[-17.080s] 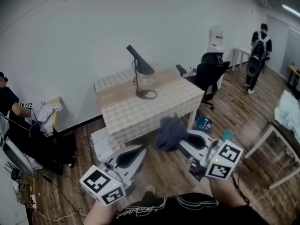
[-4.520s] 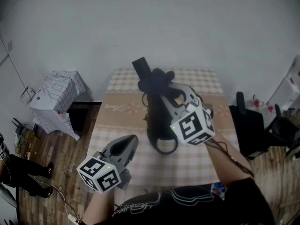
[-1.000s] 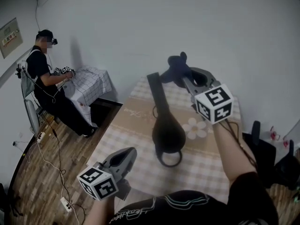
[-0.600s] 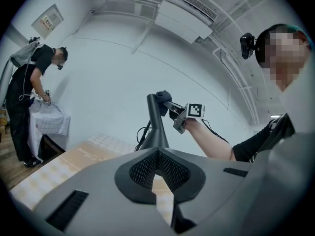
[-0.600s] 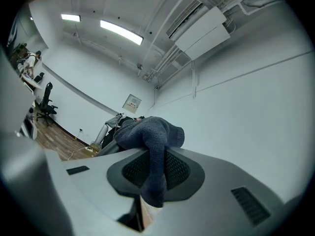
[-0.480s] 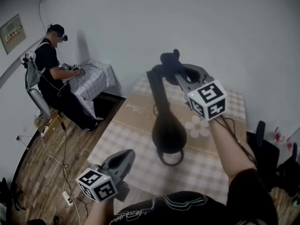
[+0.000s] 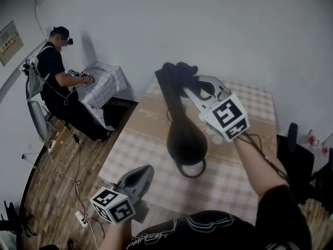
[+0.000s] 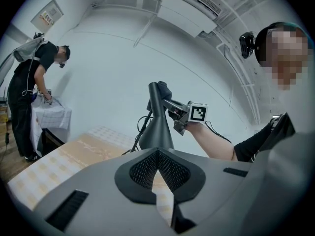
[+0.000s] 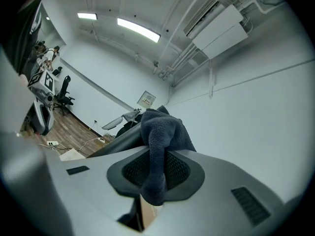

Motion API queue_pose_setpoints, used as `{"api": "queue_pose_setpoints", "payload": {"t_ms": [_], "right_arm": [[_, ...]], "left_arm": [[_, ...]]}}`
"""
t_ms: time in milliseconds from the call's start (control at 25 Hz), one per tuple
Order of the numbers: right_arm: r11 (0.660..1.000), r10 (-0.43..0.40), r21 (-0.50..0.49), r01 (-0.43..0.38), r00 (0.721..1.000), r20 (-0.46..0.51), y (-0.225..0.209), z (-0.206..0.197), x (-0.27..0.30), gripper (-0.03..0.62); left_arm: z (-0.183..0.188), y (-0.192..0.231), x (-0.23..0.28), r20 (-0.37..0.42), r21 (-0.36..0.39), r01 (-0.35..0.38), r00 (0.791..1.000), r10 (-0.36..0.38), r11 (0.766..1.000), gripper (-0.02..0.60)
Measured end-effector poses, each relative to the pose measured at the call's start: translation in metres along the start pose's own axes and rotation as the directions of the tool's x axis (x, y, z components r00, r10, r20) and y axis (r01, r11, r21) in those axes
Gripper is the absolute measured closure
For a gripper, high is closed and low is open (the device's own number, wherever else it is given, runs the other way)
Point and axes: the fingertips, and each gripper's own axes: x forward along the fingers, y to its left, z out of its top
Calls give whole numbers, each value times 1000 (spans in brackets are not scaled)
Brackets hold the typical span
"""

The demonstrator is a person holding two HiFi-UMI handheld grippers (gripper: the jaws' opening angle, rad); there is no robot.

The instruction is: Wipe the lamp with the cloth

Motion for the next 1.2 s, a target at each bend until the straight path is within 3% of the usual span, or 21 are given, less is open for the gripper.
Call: {"api": "queue_pose_setpoints", "payload": {"t_ms": [520,1200], "right_arm": [[990,102,-98,-105,994,-33,42,-30,-17,537],[977,185,-84,-195,976,-115,79,-87,-63,537]], "left_arm": [[-26,-6,6,-19,-12,-6,1000,6,1000,581],[-39,-27,29,-40,1,46,998,-46,999,581]]}}
